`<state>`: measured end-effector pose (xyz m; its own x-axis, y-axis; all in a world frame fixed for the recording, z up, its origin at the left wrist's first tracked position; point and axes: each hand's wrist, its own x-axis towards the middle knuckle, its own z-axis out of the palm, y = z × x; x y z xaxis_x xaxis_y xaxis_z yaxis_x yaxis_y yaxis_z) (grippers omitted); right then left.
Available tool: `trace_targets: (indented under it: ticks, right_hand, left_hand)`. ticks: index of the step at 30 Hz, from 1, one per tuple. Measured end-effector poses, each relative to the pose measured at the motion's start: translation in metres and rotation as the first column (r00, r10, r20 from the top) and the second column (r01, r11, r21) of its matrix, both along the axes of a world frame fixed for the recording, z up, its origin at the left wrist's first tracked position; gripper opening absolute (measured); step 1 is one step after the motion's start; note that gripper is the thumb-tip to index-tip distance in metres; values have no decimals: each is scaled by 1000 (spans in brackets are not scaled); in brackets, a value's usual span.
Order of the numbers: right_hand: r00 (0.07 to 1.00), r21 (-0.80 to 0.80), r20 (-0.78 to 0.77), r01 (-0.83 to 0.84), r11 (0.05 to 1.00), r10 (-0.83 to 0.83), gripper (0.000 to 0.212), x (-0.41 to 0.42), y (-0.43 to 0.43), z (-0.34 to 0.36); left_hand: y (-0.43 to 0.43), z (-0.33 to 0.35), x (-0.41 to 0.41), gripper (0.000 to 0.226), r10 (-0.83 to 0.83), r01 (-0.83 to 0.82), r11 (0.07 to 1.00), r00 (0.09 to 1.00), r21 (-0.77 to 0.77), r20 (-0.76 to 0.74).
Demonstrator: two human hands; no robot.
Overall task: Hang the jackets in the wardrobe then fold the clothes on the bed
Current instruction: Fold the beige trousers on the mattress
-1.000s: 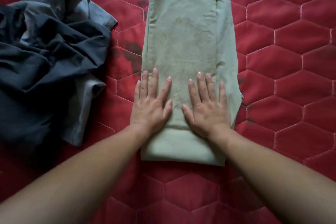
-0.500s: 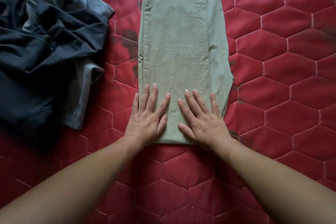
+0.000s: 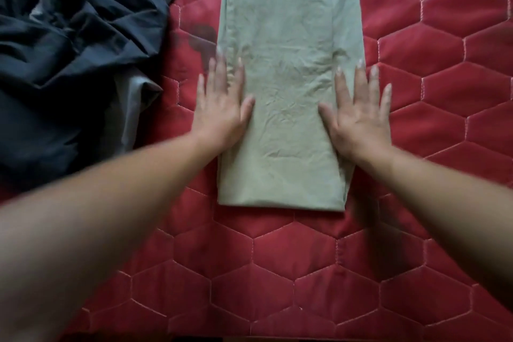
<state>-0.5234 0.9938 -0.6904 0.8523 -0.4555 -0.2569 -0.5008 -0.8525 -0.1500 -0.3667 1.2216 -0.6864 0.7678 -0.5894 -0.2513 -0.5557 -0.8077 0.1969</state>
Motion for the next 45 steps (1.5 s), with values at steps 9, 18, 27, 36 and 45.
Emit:
trace_targets:
  ticks: [9,18,27,36,45]
  right_hand:
    - [989,61,-121,-79,995,86,86,-126,72,22]
    - [821,549,-41,494,674,-569,46,-96,74,70]
    - [670,628,-372,691,357,-642,9,-64,48,64]
    - [880,416,-103,462,784,-464,28,-64,19,71]
    - [980,170,-2,198,965,-201,33,-16,-43,47]
  left_hand:
    - [86,20,-125,75,-34,53,992,986,113,-163]
    - [94,60,-117,62,185,-236,970,876,-61,-447]
    - [83,54,-99,42,322,-399,917,767,-19,-556]
    - [89,55,-103,38,284,-361,930,831,-75,-478]
    - [-3,22,-21,83,-20,20,1000,993,4,-117]
